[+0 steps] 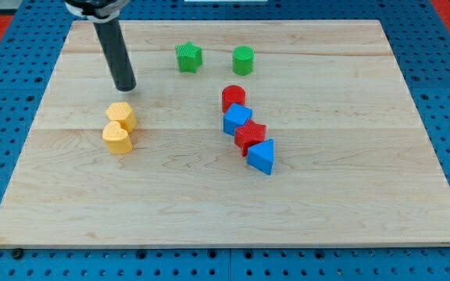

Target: Move your arm above to the green circle

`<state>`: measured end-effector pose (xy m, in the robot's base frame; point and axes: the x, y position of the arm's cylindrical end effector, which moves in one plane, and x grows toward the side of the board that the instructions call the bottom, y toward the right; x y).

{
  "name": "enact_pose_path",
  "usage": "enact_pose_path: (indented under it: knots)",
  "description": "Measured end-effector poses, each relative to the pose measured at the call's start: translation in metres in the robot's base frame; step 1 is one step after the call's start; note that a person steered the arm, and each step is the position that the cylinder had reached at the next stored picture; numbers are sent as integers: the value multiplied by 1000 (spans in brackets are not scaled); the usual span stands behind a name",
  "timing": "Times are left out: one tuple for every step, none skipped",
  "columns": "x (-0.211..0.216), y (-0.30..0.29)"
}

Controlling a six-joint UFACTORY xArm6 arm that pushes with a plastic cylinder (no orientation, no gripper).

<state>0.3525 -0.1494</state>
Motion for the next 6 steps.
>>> enact_pose_path:
  knots:
    - [-14, 48]
    - [-14, 112]
    - [-17, 175]
    - [-35, 237]
    - [-79, 251]
    - [-105, 194]
